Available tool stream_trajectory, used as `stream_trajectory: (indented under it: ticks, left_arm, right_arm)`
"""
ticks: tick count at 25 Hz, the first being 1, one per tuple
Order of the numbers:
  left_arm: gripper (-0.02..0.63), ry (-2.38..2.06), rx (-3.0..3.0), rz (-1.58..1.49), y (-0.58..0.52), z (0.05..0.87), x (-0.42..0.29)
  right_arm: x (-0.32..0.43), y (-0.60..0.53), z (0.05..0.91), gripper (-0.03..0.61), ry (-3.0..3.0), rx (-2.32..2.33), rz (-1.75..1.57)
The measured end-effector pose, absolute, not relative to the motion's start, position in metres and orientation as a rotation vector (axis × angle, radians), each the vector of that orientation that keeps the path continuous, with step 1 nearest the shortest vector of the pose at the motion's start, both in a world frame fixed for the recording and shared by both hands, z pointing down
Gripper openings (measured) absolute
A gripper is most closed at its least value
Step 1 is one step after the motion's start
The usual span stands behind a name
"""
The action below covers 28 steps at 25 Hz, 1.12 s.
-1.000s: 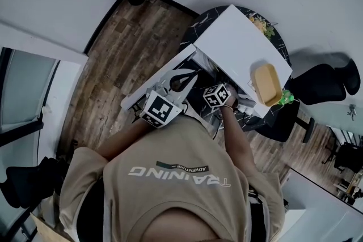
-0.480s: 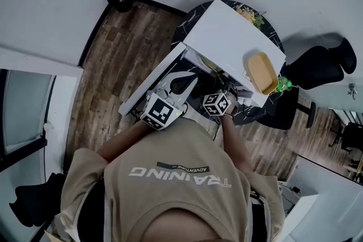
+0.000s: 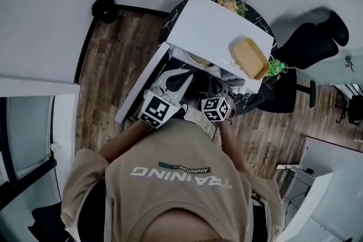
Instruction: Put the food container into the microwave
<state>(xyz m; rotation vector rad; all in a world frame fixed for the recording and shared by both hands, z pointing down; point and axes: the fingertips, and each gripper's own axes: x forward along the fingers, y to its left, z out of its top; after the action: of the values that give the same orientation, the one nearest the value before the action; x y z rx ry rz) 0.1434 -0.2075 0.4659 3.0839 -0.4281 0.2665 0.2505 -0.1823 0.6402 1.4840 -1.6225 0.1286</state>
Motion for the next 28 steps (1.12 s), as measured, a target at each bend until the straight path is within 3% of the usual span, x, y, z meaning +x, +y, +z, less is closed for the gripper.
stream_trajectory:
  ticks: [12,28]
  left_arm:
    - [-0.011,-0.341,3.127,0.253,-0.205,0.452,0.169]
    - [-0.01,-0.341,3.17,0.167,-0.22,0.402,0.192]
  right_arm:
    - [0.232,-0.165,0.558,0.012,-2.007,1.733,0.507]
    - [0.263,-0.195,0.429,0.009,-2.289,1.904,0.216]
